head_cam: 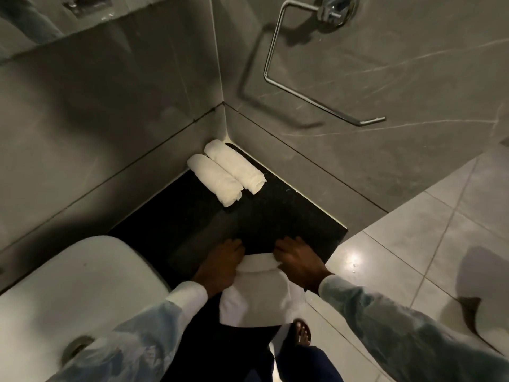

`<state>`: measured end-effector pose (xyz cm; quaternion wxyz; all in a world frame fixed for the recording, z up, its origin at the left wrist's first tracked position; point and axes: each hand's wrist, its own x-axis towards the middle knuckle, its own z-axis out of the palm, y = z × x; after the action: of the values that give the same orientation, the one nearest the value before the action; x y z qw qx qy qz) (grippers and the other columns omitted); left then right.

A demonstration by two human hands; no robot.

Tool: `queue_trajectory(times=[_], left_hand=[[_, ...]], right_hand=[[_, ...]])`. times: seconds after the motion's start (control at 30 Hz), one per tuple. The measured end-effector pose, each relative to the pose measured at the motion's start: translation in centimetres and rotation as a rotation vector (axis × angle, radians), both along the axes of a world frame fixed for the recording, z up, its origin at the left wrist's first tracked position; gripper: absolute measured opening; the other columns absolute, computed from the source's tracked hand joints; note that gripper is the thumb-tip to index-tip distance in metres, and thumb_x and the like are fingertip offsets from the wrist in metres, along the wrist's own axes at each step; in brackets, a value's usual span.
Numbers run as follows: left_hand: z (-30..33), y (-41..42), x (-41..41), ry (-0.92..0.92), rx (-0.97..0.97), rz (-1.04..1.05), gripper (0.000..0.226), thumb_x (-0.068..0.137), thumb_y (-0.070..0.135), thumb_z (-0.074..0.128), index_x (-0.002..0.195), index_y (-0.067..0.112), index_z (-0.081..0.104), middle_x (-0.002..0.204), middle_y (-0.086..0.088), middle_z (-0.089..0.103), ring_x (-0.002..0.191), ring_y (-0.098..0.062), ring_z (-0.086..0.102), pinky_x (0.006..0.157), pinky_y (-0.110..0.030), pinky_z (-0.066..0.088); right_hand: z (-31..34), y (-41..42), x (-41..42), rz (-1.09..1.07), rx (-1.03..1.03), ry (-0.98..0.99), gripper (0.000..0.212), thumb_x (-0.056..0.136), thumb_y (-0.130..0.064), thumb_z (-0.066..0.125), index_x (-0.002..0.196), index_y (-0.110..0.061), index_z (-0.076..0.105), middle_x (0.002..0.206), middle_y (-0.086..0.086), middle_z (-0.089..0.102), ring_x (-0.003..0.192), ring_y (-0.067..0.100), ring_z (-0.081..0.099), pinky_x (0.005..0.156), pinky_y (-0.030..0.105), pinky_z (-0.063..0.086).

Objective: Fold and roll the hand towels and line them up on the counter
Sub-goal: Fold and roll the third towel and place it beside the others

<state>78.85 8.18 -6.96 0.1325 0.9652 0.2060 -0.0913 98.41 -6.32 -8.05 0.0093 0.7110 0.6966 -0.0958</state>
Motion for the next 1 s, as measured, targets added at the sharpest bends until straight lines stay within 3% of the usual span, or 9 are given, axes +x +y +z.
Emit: queue_trajectory(times=[0.1, 0.27, 0.37, 0.43, 0.5, 0.6, 0.8, 0.9, 1.0], left_hand=[[-1.3, -2.1, -1.3, -0.02, -0.075, 0.029, 0.038, 0.071, 0.01, 0.073, 0.106, 0.014, 0.06, 0.111, -0.008, 0.062, 0.098, -0.025, 0.062, 0.085, -0.034, 0.053], [0.4, -3.4, -2.1, -0.076, -0.206, 0.193, 0.009, 0.085, 0.018, 0.056, 0.09, 0.013, 0.062, 0.101, -0.007, 0.062, 0.093, -0.024, 0.061, 0.081, -0.029, 0.048], [0.4, -3.7, -1.7, -0.049, -0.223, 0.32, 0.025, 0.086, 0.013, 0.057, 0.111, 0.013, 0.058, 0.111, -0.009, 0.062, 0.101, -0.025, 0.062, 0.088, -0.031, 0.05], [0.6, -4.1, -0.9, 0.004, -0.222, 0.377, 0.037, 0.086, 0.011, 0.059, 0.122, 0.013, 0.056, 0.121, -0.011, 0.06, 0.109, -0.027, 0.059, 0.095, -0.035, 0.049], [0.8, -5.0, -0.3, 0.067, -0.206, 0.427, 0.029, 0.084, 0.01, 0.06, 0.113, 0.011, 0.062, 0.12, -0.014, 0.061, 0.107, -0.029, 0.06, 0.092, -0.036, 0.05], [1.0, -6.4, -0.1, 0.045, -0.142, 0.511, 0.018, 0.08, 0.013, 0.068, 0.097, 0.016, 0.063, 0.114, -0.008, 0.059, 0.107, -0.028, 0.057, 0.092, -0.034, 0.048], [1.2, -6.6, -1.8, 0.108, -0.333, 0.518, 0.022, 0.066, 0.034, 0.073, 0.073, 0.031, 0.053, 0.097, 0.002, 0.059, 0.091, -0.02, 0.061, 0.078, -0.032, 0.053], [1.0, -7.2, -2.9, 0.112, -0.318, 0.525, 0.02, 0.063, 0.024, 0.072, 0.062, 0.033, 0.054, 0.094, -0.001, 0.065, 0.085, -0.021, 0.065, 0.072, -0.027, 0.05], [1.3, -9.5, -3.5, 0.059, -0.28, 0.448, 0.03, 0.061, 0.017, 0.076, 0.081, 0.023, 0.055, 0.101, -0.006, 0.06, 0.092, -0.025, 0.059, 0.075, -0.032, 0.047]], right_hand=[[-0.3, -1.3, -0.8, 0.015, 0.035, 0.038, 0.03, 0.072, -0.022, 0.079, 0.099, -0.018, 0.068, 0.109, 0.004, 0.066, 0.098, 0.026, 0.061, 0.084, 0.036, 0.051], [1.8, -1.1, -0.5, -0.125, -0.193, 0.346, 0.029, 0.09, -0.043, 0.059, 0.093, -0.015, 0.068, 0.102, 0.002, 0.062, 0.089, 0.017, 0.059, 0.081, 0.029, 0.051], [1.7, -0.3, -0.2, -0.252, -0.241, 0.425, 0.027, 0.079, -0.045, 0.071, 0.083, -0.022, 0.057, 0.089, -0.002, 0.058, 0.078, 0.015, 0.055, 0.072, 0.028, 0.047], [1.4, 0.1, -0.1, -0.336, -0.218, 0.454, 0.041, 0.069, -0.047, 0.077, 0.094, -0.025, 0.054, 0.101, -0.001, 0.056, 0.089, 0.018, 0.055, 0.078, 0.032, 0.051], [0.6, -0.2, -0.4, -0.326, -0.188, 0.395, 0.052, 0.068, -0.05, 0.077, 0.11, -0.024, 0.058, 0.116, 0.001, 0.056, 0.102, 0.022, 0.055, 0.089, 0.039, 0.052], [0.2, -2.0, -1.8, -0.193, -0.136, 0.207, 0.042, 0.078, -0.049, 0.069, 0.111, -0.024, 0.063, 0.119, 0.002, 0.058, 0.108, 0.024, 0.054, 0.091, 0.041, 0.047], [-0.5, -5.9, -4.8, -0.013, 0.161, 0.024, 0.027, 0.073, -0.023, 0.075, 0.097, -0.016, 0.064, 0.103, 0.004, 0.06, 0.091, 0.026, 0.055, 0.072, 0.039, 0.048], [-1.1, -7.5, -5.8, 0.077, 0.249, -0.007, 0.023, 0.074, -0.012, 0.072, 0.096, -0.013, 0.065, 0.102, 0.006, 0.061, 0.086, 0.025, 0.054, 0.069, 0.037, 0.048], [0.6, -7.9, -6.6, 0.052, 0.074, 0.076, 0.027, 0.076, -0.032, 0.072, 0.094, -0.012, 0.066, 0.101, 0.006, 0.06, 0.089, 0.026, 0.055, 0.073, 0.041, 0.052]])
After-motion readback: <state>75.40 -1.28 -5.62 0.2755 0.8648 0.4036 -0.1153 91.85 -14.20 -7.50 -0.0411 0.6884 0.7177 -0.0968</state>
